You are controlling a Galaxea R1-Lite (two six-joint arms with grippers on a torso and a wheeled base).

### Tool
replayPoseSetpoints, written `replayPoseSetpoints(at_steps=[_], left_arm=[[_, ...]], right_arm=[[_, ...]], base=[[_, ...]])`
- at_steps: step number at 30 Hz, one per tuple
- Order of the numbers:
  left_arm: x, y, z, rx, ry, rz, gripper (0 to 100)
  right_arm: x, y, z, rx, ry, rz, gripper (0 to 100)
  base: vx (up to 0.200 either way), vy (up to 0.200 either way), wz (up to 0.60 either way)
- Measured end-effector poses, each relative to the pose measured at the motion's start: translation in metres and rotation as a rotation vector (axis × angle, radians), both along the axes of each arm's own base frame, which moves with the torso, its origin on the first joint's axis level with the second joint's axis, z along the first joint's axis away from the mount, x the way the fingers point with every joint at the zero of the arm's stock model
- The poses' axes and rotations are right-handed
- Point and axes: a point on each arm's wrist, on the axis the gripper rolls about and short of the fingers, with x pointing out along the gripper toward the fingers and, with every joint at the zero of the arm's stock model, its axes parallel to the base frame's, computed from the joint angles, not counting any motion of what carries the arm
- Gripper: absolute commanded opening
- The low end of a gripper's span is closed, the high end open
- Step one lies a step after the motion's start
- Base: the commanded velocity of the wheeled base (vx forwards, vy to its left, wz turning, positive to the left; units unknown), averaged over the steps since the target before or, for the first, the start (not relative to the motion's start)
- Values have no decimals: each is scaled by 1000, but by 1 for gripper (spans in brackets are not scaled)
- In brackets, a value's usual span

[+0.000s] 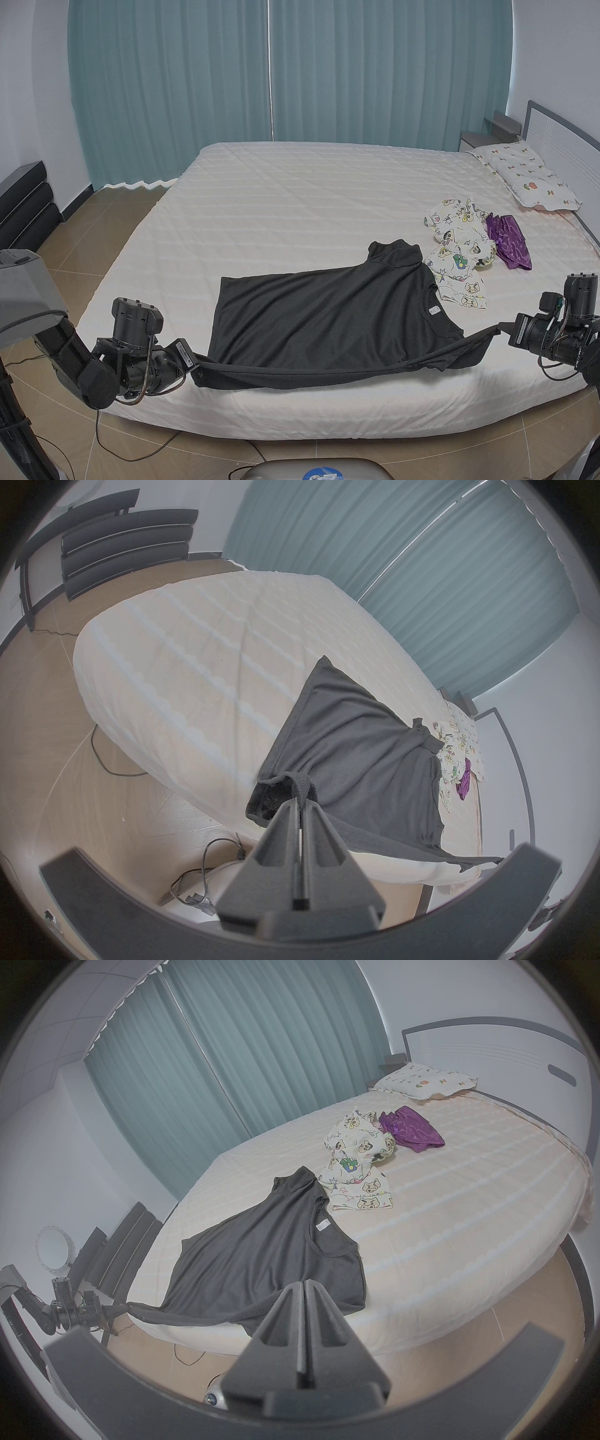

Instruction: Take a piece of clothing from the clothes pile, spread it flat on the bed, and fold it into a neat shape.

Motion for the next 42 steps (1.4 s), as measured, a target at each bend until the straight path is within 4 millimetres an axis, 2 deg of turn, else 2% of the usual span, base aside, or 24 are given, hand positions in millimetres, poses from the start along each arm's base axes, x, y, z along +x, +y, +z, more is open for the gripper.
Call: replayPoseSetpoints(at_steps=[4,8,19,28,42], left_arm=[[0,-1,0,1,4,-3,0],[4,-1,2,-3,-9,2,0],[18,0,3,2,23,17,0],[45,-2,4,-16,68,53,0],[86,-4,-26,2,151,86,0]], right_arm=[[0,0,0,1,0,2,0],[1,-1,1,3,-3,1,0],[20,0,1,4,-13,4,0],[52,-1,-7,6,-4,6,0],[112,2,-34,16,11,12,0]], base=[[200,0,0],[0,0,0],[0,0,0],[0,0,0],[0,0,0]])
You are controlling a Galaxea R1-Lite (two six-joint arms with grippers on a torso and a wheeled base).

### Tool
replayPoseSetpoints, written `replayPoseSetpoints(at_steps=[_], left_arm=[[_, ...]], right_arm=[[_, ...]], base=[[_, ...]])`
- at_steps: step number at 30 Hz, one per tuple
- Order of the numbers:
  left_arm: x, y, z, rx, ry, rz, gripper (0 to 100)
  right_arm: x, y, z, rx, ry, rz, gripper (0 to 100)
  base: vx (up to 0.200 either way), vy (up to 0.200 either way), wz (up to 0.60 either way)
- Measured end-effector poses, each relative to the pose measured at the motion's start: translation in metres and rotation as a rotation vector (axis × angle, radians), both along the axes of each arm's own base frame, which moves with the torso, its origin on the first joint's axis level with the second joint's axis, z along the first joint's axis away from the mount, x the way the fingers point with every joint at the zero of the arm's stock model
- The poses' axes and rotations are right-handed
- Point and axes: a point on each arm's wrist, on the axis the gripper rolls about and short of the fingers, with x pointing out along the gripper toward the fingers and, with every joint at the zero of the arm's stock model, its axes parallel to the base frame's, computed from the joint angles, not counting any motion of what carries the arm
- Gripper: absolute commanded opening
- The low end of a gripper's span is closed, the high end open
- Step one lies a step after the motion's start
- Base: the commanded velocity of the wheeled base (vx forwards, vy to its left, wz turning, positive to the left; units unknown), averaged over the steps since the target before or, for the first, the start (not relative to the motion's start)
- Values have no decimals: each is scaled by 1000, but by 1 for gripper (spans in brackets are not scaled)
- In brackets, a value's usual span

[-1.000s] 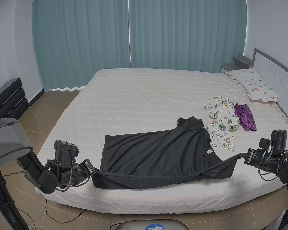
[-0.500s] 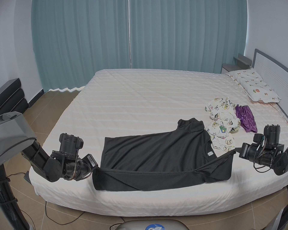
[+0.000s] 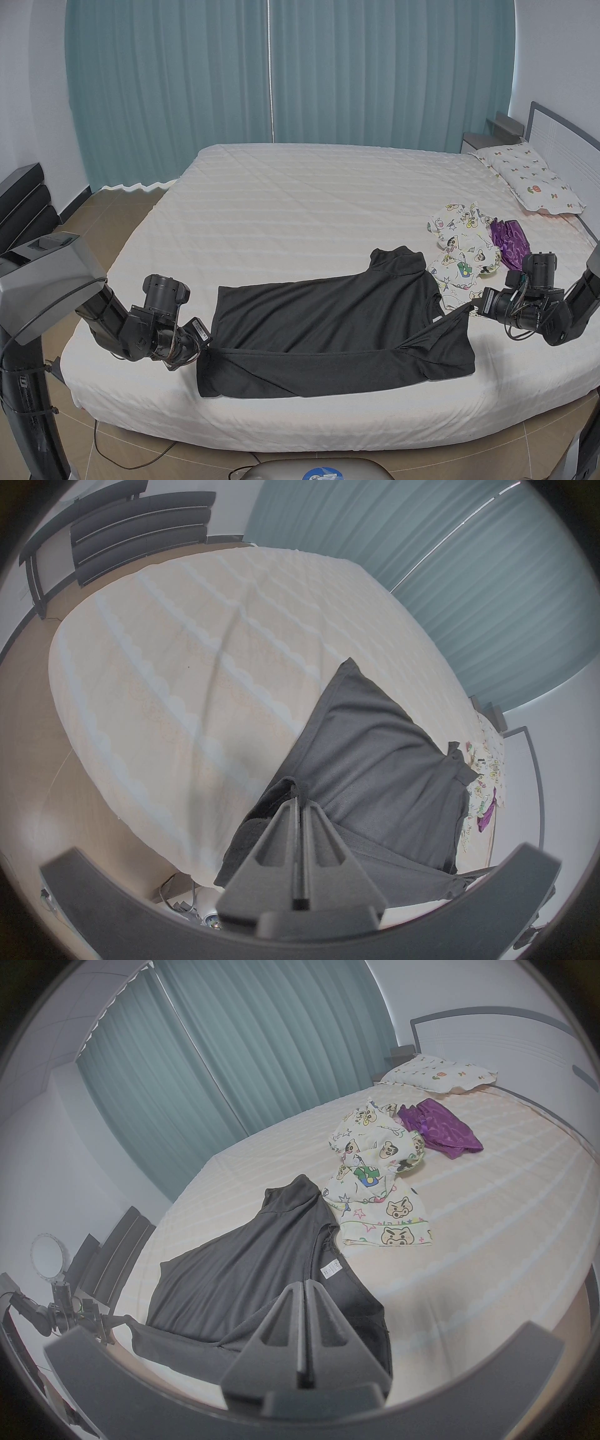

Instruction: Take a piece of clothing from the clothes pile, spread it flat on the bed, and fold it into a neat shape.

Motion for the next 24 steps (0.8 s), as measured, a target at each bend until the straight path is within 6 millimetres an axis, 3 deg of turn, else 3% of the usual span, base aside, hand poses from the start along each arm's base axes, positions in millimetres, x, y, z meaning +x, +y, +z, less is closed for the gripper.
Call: replayPoseSetpoints(at_steps=[13,14,16,17,24], left_arm=[[23,-6,-14,24,67,2,0],[24,-6,-14,27,76,2,0],[25,-7,-14,31,90,2,0],[26,-7,-14,33,99,2,100],[33,-9,-10,25,127,36,100]], right_arm=[[47,13,-32,4,14,-1,0],[50,14,-34,7,14,-1,100],[53,15,-38,9,16,0,100],[54,16,-40,11,19,1,100],[57,17,-51,65,48,-18,100]], base=[[0,0,0],[0,0,0],[0,0,0],[0,0,0],[0,0,0]])
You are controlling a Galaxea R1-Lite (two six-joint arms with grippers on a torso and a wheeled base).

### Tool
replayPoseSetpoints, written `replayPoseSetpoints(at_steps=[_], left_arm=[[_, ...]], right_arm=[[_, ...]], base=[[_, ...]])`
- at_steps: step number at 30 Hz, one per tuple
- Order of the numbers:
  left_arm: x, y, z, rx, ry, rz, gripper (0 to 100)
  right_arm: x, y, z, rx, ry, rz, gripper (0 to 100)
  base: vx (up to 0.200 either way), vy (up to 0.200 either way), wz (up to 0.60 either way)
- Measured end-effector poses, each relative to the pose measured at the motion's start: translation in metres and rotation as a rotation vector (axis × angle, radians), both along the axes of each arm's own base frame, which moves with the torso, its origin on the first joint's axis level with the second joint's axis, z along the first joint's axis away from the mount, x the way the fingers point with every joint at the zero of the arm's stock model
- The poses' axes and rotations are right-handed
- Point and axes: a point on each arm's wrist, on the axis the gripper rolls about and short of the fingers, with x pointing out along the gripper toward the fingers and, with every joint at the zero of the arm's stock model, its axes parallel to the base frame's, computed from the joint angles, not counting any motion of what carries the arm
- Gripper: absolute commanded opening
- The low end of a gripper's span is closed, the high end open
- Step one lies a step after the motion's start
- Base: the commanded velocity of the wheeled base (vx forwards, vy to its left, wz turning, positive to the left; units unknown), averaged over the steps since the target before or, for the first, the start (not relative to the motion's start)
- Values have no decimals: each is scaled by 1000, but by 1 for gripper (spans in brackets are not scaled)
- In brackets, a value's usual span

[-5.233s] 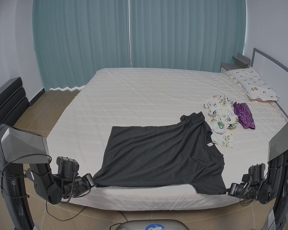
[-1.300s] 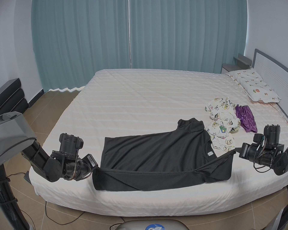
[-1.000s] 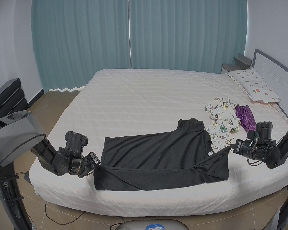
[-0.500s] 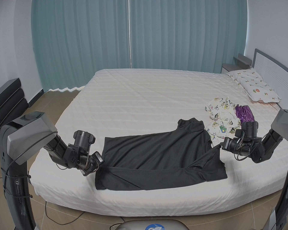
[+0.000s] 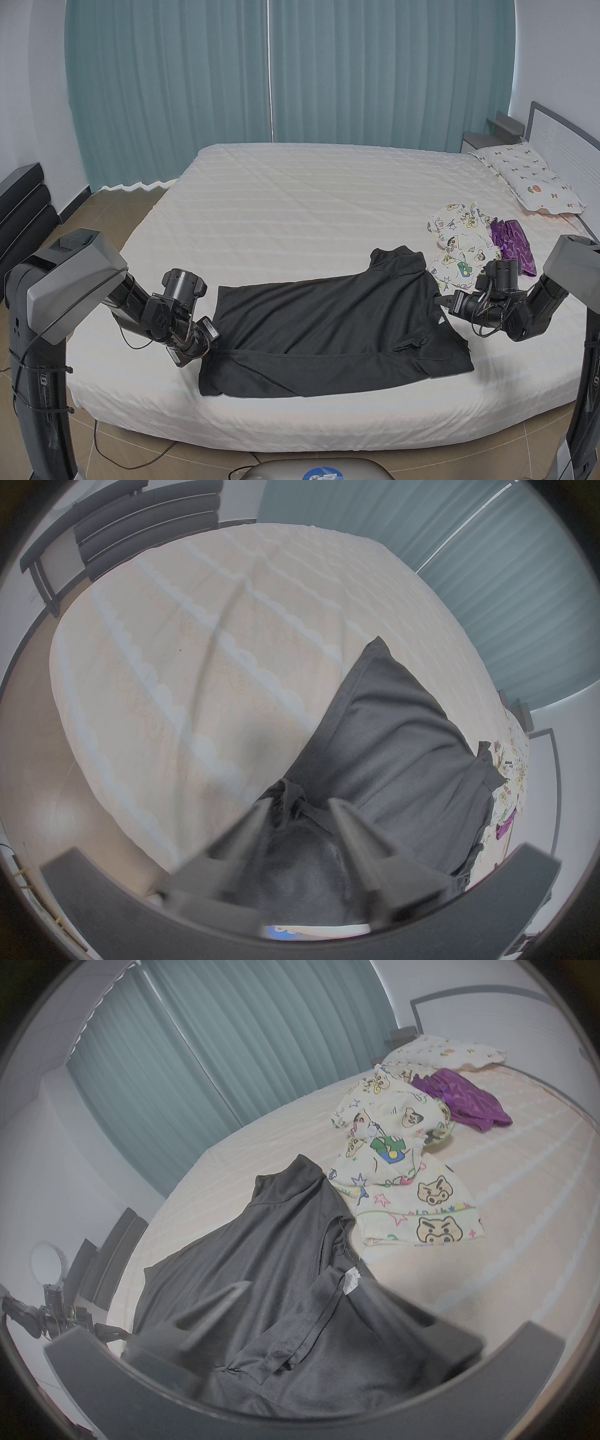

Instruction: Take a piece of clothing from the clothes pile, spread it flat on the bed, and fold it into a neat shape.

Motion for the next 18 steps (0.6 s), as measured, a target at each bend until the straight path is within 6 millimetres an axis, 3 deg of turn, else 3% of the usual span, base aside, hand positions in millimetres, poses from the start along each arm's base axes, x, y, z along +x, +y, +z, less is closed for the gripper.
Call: replayPoseSetpoints(at_steps=[7,18], left_arm=[[-3,5,3,-32,5,32,100],[-39,22,29,-260,-55,58,100]], right_arm=[[-4,0,7,148,31,-98,100],[-4,7,10,328,129,-243,100]], base=[[0,0,0],[0,0,0]])
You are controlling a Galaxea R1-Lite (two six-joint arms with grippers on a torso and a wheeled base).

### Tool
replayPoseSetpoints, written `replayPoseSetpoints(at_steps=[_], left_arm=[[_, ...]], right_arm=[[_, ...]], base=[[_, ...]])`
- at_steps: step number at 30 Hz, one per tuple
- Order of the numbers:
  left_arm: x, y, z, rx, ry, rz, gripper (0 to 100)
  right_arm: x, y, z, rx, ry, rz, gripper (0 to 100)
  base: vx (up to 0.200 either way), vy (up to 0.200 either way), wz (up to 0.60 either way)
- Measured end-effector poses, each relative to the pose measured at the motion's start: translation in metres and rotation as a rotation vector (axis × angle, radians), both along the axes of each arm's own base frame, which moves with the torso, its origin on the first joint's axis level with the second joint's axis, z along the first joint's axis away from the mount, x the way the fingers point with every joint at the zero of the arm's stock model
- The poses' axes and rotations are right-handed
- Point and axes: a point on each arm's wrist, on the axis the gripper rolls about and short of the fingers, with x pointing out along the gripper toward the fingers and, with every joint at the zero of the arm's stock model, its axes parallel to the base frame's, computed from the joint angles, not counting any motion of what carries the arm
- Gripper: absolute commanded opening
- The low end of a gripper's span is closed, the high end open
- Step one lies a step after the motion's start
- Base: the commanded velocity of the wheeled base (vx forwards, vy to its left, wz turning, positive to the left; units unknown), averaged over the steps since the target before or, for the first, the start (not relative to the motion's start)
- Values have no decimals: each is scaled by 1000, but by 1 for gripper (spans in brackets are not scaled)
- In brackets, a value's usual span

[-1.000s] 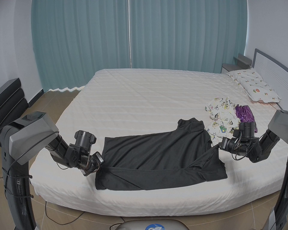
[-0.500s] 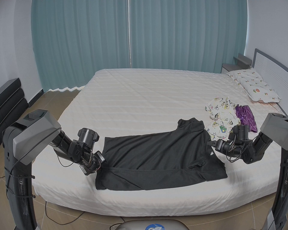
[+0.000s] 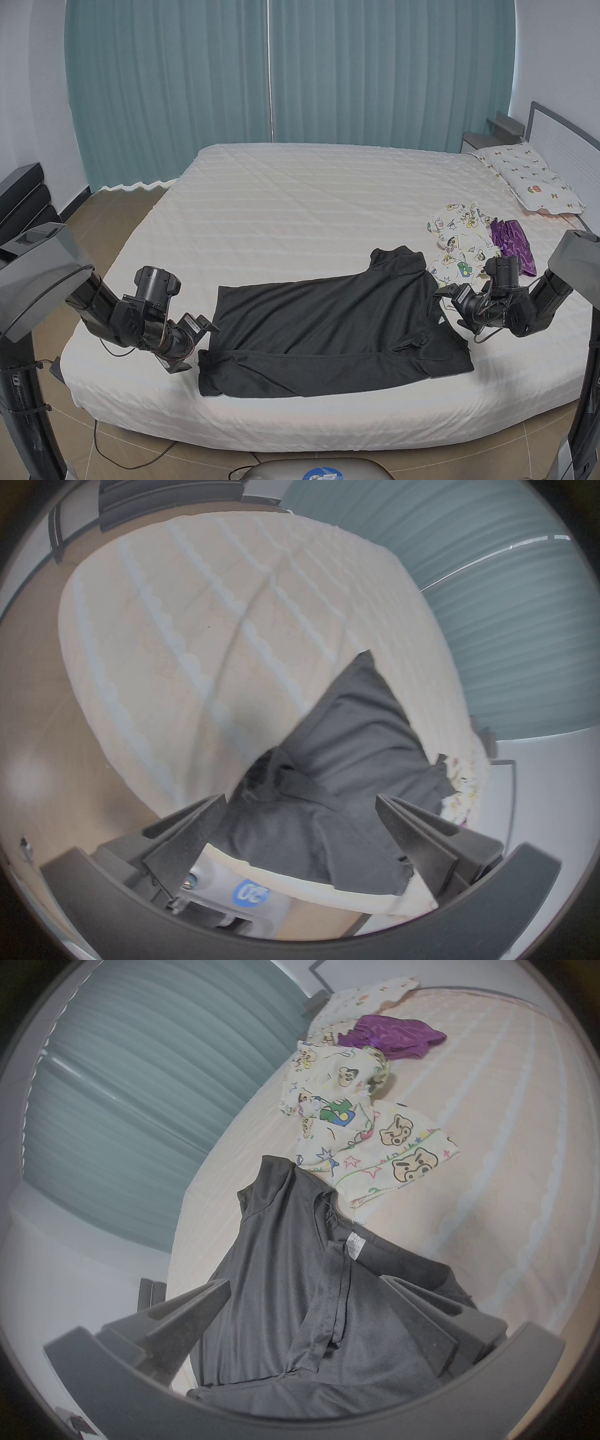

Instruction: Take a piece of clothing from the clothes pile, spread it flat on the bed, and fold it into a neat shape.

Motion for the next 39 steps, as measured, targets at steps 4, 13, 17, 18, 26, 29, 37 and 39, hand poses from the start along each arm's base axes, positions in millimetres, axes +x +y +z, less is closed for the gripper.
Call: replayPoseSetpoints(at_steps=[4,13,17,18,26,29,37,39], left_arm=[[-8,1,4,-68,-82,2,100],[-22,4,-2,-91,-60,7,100],[-23,5,-2,-91,-56,7,100],[-24,5,-3,-91,-54,7,100],[-25,5,-3,-92,-53,9,100],[-25,5,-3,-92,-52,9,100],[-25,5,-2,-94,-52,11,100],[-25,5,-2,-95,-53,11,100]], right_arm=[[10,9,-8,-18,10,-31,100],[34,30,-30,-57,80,-35,100],[44,32,-38,-79,73,-51,100],[46,33,-40,-83,72,-53,100],[63,33,-50,-104,44,-83,100],[67,33,-53,-111,36,-93,100],[71,33,-59,-134,36,-121,0],[70,33,-59,-135,40,-122,0]], base=[[0,0,0],[0,0,0],[0,0,0],[0,0,0],[0,0,0],[0,0,0],[0,0,0],[0,0,0]])
